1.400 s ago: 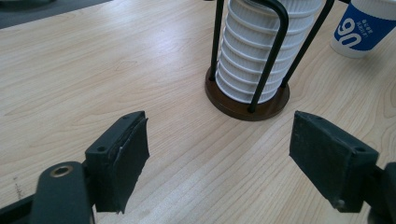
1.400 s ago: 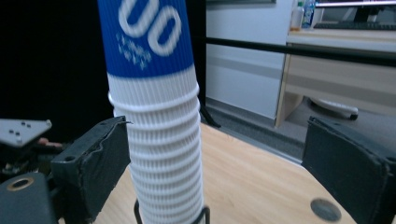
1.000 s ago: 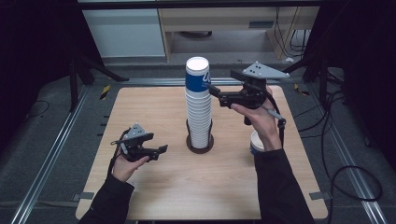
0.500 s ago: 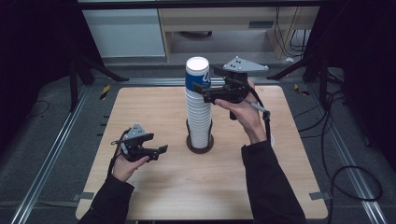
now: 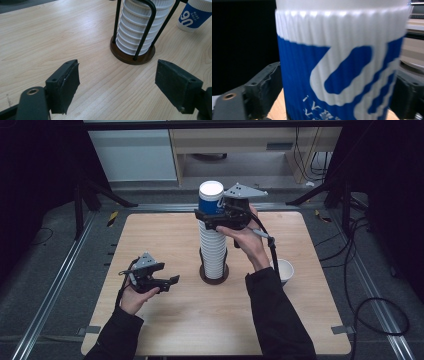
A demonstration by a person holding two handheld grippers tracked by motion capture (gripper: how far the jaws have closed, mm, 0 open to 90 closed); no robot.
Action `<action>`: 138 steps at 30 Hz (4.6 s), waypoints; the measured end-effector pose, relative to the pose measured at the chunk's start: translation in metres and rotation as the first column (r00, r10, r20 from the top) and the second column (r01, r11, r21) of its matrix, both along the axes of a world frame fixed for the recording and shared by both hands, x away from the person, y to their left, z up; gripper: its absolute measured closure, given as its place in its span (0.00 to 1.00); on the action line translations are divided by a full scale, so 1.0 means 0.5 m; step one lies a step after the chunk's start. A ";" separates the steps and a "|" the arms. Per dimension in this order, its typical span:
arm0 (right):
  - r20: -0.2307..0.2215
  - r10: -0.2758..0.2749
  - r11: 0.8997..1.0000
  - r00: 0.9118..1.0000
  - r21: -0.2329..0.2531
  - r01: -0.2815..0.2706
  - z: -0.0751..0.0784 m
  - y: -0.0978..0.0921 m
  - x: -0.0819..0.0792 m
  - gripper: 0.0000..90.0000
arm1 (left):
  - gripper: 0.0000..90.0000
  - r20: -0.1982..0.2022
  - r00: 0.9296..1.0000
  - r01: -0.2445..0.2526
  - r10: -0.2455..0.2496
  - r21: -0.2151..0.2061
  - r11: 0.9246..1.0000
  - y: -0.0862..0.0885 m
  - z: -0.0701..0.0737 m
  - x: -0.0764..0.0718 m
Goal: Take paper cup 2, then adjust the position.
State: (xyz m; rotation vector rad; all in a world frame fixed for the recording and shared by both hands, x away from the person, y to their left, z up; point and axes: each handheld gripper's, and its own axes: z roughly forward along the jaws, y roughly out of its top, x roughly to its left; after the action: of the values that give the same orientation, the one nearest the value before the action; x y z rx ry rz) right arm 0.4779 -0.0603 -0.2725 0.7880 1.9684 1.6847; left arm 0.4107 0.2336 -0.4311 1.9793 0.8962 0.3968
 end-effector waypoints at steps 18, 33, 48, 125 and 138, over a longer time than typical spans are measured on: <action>0.026 -0.023 1.000 0.999 0.001 0.023 0.019 -0.007 -0.008 0.22 | 0.21 -0.001 1.000 0.000 0.000 0.002 1.000 0.002 0.001 0.000; 0.091 -0.014 1.000 0.996 0.027 0.012 0.099 -0.012 -0.022 0.23 | 0.21 0.003 1.000 -0.005 0.005 -0.002 1.000 0.006 0.004 0.000; 0.156 -0.050 0.998 0.986 0.044 0.043 0.139 -0.067 -0.065 0.23 | 0.21 0.008 1.000 -0.008 0.008 -0.008 1.000 0.009 0.008 -0.002; -0.146 0.200 0.920 0.969 -0.312 -0.237 -0.267 -0.140 -0.185 0.23 | 0.21 0.024 0.990 0.138 -0.138 0.002 0.990 -0.055 0.034 -0.042; -0.182 0.263 0.880 0.948 -0.358 -0.312 -0.301 -0.100 -0.190 0.23 | 0.20 0.035 0.979 0.203 -0.203 -0.009 0.979 -0.078 0.053 -0.063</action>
State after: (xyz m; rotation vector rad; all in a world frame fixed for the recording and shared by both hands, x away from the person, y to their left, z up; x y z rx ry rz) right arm 0.3829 -0.1103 -0.4231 0.4838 2.5052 1.3470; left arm 0.3791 0.1947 -0.4048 2.0232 0.6653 0.3059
